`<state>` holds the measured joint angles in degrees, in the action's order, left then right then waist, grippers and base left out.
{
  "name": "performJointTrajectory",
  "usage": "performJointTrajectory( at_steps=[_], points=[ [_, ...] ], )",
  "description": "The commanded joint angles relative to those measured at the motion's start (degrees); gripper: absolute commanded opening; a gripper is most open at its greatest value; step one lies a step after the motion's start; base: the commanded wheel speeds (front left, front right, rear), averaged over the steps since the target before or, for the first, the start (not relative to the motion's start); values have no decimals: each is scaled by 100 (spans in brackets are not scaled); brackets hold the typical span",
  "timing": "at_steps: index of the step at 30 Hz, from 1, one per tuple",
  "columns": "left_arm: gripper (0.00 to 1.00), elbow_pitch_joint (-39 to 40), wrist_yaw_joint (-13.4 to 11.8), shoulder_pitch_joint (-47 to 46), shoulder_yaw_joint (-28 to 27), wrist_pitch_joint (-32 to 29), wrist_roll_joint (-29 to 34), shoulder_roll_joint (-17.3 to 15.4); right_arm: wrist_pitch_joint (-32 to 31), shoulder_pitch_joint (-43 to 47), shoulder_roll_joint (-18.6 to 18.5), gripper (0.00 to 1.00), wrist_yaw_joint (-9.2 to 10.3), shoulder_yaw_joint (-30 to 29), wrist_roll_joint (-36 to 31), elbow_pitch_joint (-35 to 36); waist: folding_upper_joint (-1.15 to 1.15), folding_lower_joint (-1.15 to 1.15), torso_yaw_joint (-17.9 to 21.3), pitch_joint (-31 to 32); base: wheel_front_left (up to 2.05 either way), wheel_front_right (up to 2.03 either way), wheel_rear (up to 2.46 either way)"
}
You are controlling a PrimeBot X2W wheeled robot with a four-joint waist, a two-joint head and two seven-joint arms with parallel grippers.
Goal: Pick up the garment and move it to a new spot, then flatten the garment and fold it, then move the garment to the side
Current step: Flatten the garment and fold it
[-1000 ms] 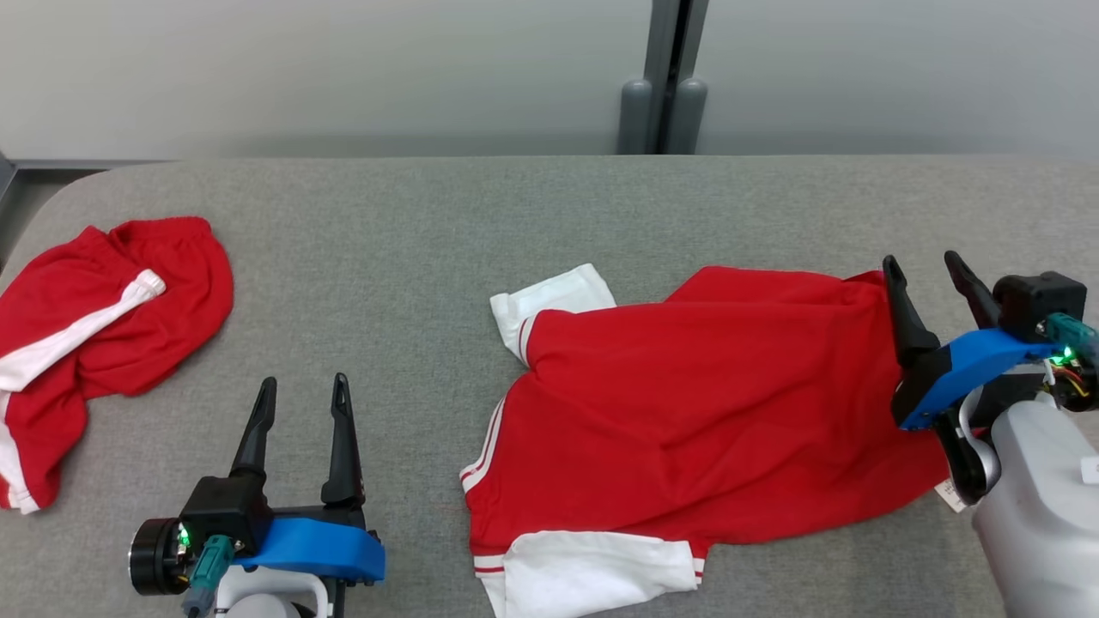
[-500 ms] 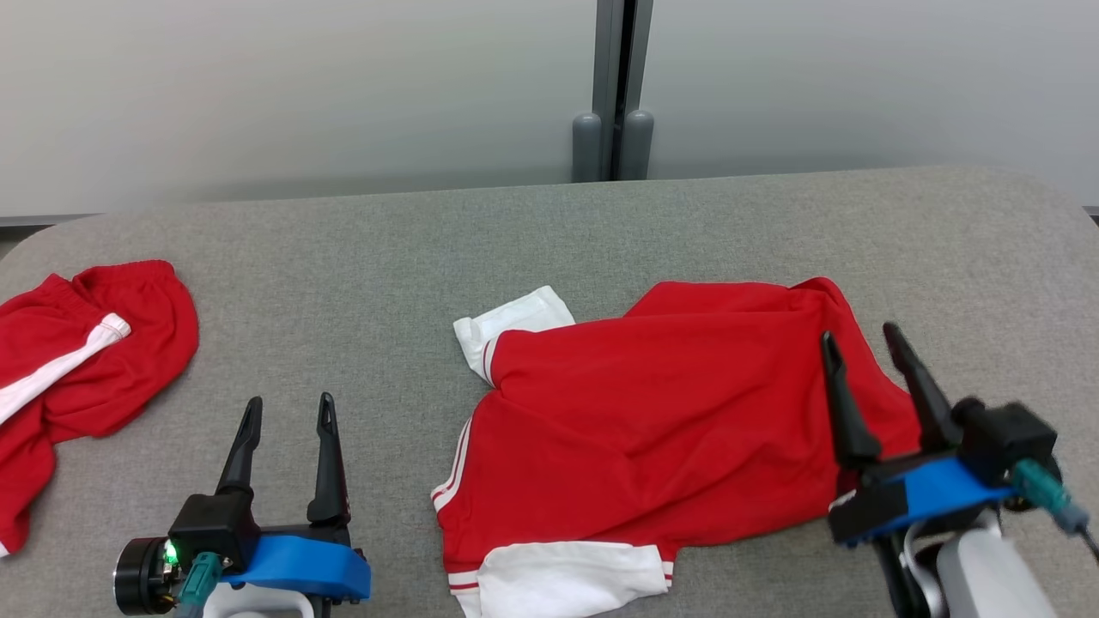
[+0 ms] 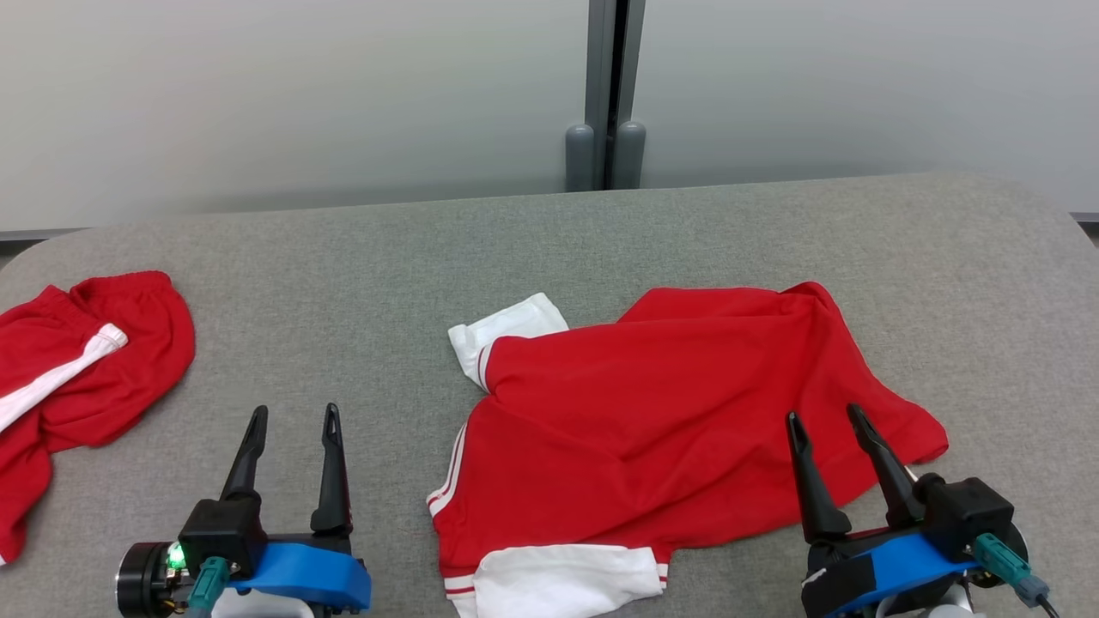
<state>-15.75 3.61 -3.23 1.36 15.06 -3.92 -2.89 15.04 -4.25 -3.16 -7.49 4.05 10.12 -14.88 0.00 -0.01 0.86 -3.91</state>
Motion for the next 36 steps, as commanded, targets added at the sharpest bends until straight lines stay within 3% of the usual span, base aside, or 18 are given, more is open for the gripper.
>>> performJointTrajectory(
  at_steps=[1, 9, 23, 33, 34, 35, 36],
  points=[
    [100, -11, 29, 0, 4, 17, 27, 0, 20, -22, 14, 100, -1, 5, -19, -11, 0, 1, 9, 2, 0, 0, 0],
    [100, -387, 146, -278, 260, 16, 247, -9, 20, -159, 23, 100, -1, 78, -6, -86, 0, 1, 112, -26, 0, 0, 0],
    [100, -2343, 339, -845, 1113, -11, 495, -150, 20, -253, 26, 100, -1, 59, 30, -227, 0, 1, 340, -244, 0, 0, 0],
    [100, -3370, 372, -1059, 1417, -259, 404, -143, 20, -293, 26, 100, -1, 9, 66, -266, 0, 1, 423, -352, 0, 0, 0],
    [81, -3422, 378, -1078, 1461, -278, 386, -136, 20, -297, 26, 100, -1, 8, 78, -261, 0, 1, 427, -359, 0, 0, 0],
    [26, -3463, 384, -1096, 1509, -282, 345, -126, 20, -303, 26, 100, -1, -4, 86, -248, 0, 1, 429, -368, 0, 0, 0],
    [0, -3493, 389, -1119, 1549, -277, 319, -117, 20, -306, 26, 100, -1, -12, 87, -231, 0, 1, 428, -375, 0, 0, 0]
  ],
)
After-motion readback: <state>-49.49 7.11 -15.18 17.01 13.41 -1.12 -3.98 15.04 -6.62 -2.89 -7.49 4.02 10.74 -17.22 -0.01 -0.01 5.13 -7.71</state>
